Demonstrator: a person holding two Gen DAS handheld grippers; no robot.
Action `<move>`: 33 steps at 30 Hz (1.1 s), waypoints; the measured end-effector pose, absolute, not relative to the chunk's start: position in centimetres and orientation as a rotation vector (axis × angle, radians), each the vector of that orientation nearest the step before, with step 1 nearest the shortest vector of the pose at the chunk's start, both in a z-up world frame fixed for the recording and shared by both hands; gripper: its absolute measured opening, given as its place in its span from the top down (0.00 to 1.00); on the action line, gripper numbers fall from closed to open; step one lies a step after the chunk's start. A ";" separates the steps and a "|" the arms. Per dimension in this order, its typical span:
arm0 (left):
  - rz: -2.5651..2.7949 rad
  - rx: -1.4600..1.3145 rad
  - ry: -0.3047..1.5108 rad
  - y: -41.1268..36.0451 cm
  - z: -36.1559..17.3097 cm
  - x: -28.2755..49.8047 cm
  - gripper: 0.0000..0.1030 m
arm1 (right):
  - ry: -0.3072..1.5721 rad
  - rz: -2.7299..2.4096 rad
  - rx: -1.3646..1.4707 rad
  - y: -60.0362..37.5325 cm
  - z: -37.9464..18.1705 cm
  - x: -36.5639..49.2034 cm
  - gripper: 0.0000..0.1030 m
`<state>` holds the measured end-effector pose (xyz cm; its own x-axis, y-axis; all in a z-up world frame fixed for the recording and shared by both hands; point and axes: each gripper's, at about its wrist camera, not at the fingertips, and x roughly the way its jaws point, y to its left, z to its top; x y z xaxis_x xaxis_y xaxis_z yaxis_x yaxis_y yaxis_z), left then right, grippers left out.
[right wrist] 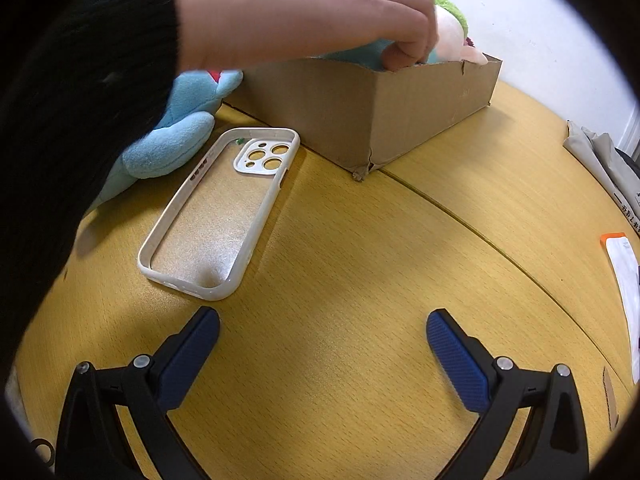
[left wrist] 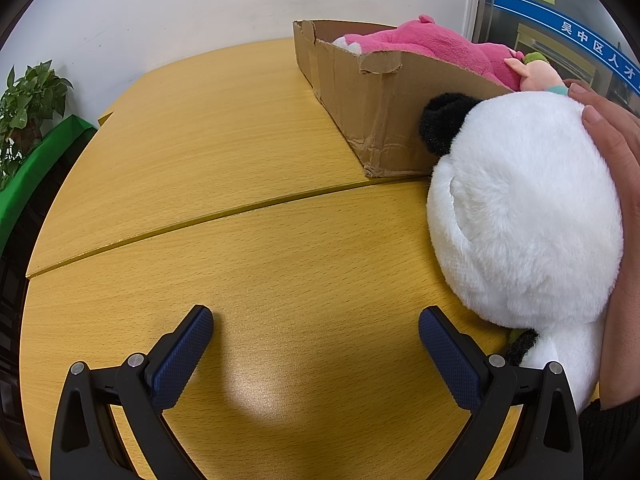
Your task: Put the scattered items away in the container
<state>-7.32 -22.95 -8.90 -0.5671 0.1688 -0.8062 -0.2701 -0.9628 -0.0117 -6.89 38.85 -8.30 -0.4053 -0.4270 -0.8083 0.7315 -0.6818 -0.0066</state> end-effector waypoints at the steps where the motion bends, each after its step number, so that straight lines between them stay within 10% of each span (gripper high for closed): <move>1: 2.575 -1.307 0.165 -22.9 -8.9 -7.3 0.00 | 0.474 -2.114 1.072 38.8 -8.3 -6.9 0.00; 33: 2.574 -1.306 0.165 -22.9 -8.9 -7.3 0.00 | 0.475 -2.113 1.071 39.1 -8.2 -7.1 0.00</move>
<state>-7.34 -22.91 -8.91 -0.5669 0.1695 -0.8062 -0.2713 -0.9624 -0.0115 -7.12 39.12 -8.17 -0.4049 -0.4279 -0.8081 0.7325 -0.6808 -0.0066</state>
